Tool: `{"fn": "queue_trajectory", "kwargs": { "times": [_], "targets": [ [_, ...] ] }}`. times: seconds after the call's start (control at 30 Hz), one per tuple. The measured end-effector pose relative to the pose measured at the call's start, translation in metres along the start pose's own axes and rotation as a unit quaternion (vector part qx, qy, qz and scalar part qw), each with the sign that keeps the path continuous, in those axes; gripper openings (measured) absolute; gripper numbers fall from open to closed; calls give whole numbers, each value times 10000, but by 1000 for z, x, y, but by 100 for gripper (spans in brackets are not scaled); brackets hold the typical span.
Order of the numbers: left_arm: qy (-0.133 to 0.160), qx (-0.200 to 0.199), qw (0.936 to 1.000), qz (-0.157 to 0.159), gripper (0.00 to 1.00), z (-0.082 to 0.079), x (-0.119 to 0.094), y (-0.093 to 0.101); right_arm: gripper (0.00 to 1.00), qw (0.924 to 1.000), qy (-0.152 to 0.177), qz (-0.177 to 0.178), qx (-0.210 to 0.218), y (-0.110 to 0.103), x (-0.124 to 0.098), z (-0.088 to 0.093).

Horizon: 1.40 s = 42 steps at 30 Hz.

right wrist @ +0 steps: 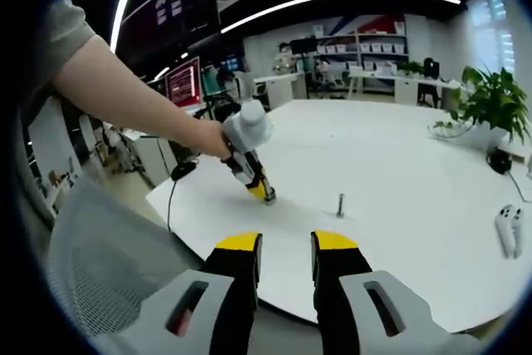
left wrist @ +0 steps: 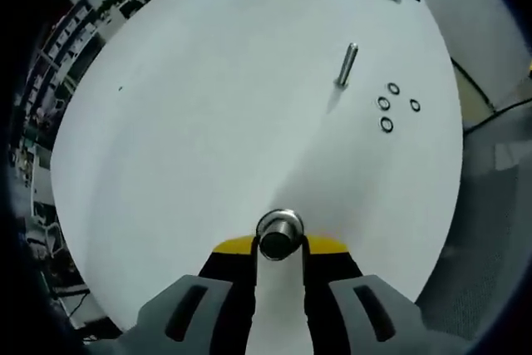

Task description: Place the washer onto the threaded stud by aligning its center hole with the stud, sliding it down to the base, and recovering from edge contact or off-axis alignment until the washer reaches the visible bottom stop.

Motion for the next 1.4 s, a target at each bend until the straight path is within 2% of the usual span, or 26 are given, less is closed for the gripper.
{"fn": "queue_trajectory", "kwargs": {
  "times": [0.1,0.13,0.17,0.2,0.23,0.27,0.3,0.33,0.5,0.77,0.87,1.03,1.1,1.2,1.4],
  "targets": [
    [16,79,10000,5,18,2,5,2,26,10000,-46,14,-14,0,0,1],
    [-126,176,9998,6,15,5,8,1,26,10000,-72,30,-6,1,0,1],
    [-306,372,9988,68,2,9,9,1,26,10000,-80,34,-2,1,0,1],
    [64,542,9984,113,0,8,11,2,26,10000,-75,29,-6,1,0,1],
    [59,425,9989,185,0,9,9,4,26,10000,-74,18,-17,1,0,1],
    [226,127,9995,192,0,6,4,5,26,10000,-86,2,-28,1,1,1],
    [200,150,9997,48,4,7,2,2,26,9999,-97,-1,-32,0,1,2],
    [187,149,9997,68,7,8,4,2,26,9999,-104,3,-35,1,1,2],
    [214,28,9997,75,7,11,-1,2,26,9999,-135,-20,-32,0,1,2],
    [385,-351,9986,-118,16,22,-8,-5,26,9999,-113,-12,-37,0,1,2],
    [595,-737,9953,-185,18,25,-19,-6,26,9999,-119,-18,-26,0,1,2],
    [1053,-1053,9881,-378,22,31,-43,-6,26,9999,-137,-39,-27,0,1,2],
    [1309,-1363,9812,-394,23,34,-56,-5,26,9999,-142,-46,-33,0,1,2],
    [1634,-1618,9716,-555,25,43,-73,-3,26,9999,-108,-40,-26,0,1,2],
    [1799,-2039,9597,-715,29,68,-99,10,26,9999,-133,-67,-34,-1,2,2]
  ]
}}
Point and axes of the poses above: the point that each gripper's makers call its tool centre point, and the gripper's own axes: x roughly forward along the fingers, y roughly to its right, z roughly out of its underside, the point moved 9 cm from there along -x, roughly backward along the fingers, and after that the axes turned 13 degrees about -z, right-handed, at the moved point
